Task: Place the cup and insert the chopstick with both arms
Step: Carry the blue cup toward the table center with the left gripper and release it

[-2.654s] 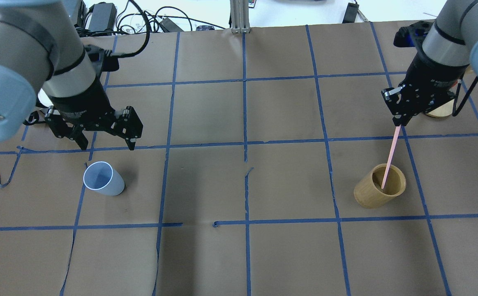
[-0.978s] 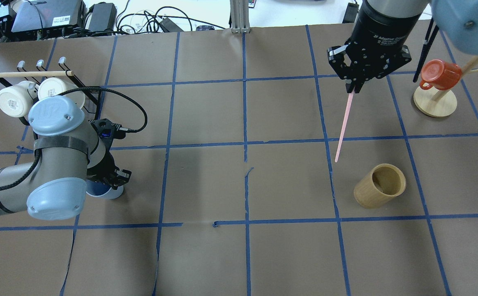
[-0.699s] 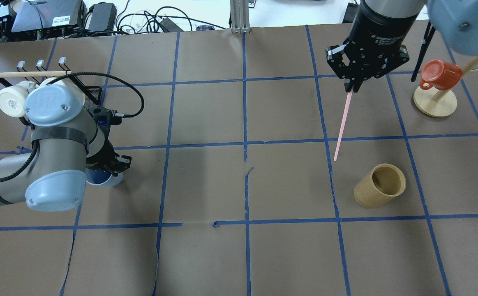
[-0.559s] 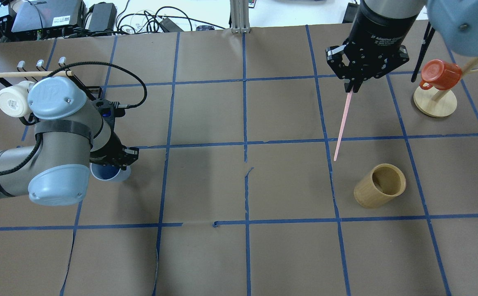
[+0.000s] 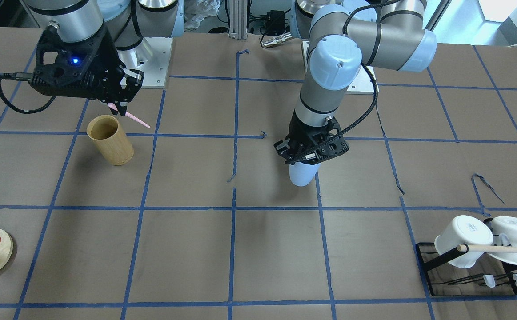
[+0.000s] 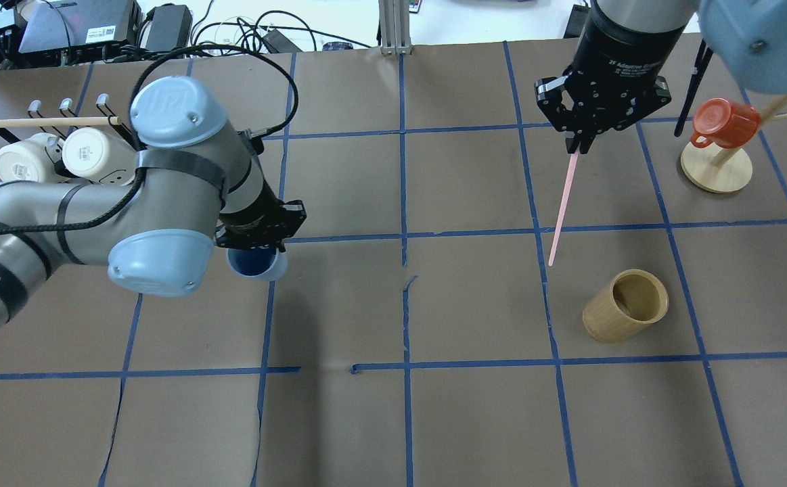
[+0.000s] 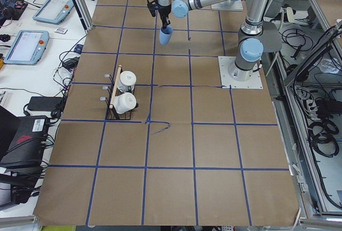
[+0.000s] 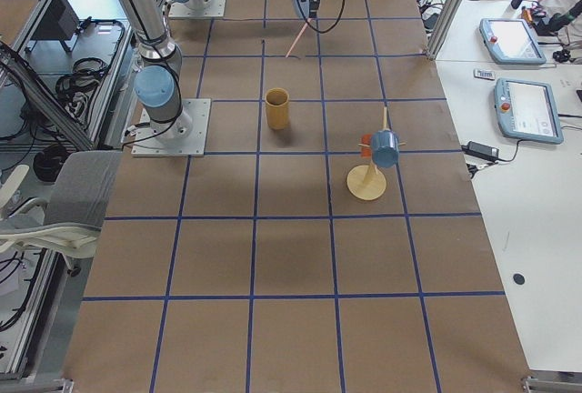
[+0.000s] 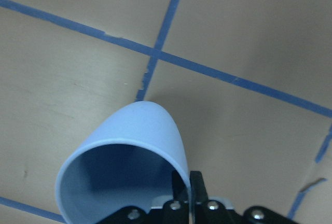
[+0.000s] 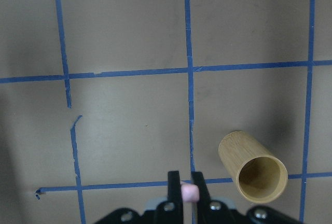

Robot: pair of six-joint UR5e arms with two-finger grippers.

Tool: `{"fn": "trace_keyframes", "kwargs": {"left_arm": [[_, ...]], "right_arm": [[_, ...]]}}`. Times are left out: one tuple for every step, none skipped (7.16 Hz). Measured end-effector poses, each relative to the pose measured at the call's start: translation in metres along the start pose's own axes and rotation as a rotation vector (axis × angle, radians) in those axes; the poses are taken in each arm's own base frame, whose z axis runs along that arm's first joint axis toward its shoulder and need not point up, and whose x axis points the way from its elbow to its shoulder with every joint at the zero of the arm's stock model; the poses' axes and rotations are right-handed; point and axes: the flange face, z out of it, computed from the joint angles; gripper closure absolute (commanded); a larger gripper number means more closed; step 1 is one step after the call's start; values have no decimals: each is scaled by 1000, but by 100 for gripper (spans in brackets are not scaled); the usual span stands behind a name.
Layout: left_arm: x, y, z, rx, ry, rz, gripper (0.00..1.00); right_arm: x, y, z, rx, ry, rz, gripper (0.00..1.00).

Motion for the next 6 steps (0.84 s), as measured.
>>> {"fn": "trace_keyframes", "kwargs": {"left_arm": [[38,-5,0,4,18,-18,100],[73,-15,3,11,33,-24,100],[108,-25,13,16,42,-11,100],[136,-31,27,19,50,8,100],[157,-34,43,22,60,29,100],[171,-33,57,26,68,53,59]], "right_arm": [[0,0,0,0,0,-3,100],[0,0,1,0,1,-6,100],[0,0,1,0,1,-8,100],[0,0,1,0,1,-8,100],[0,0,1,0,1,-8,100],[0,0,1,0,1,-8,100]]}}
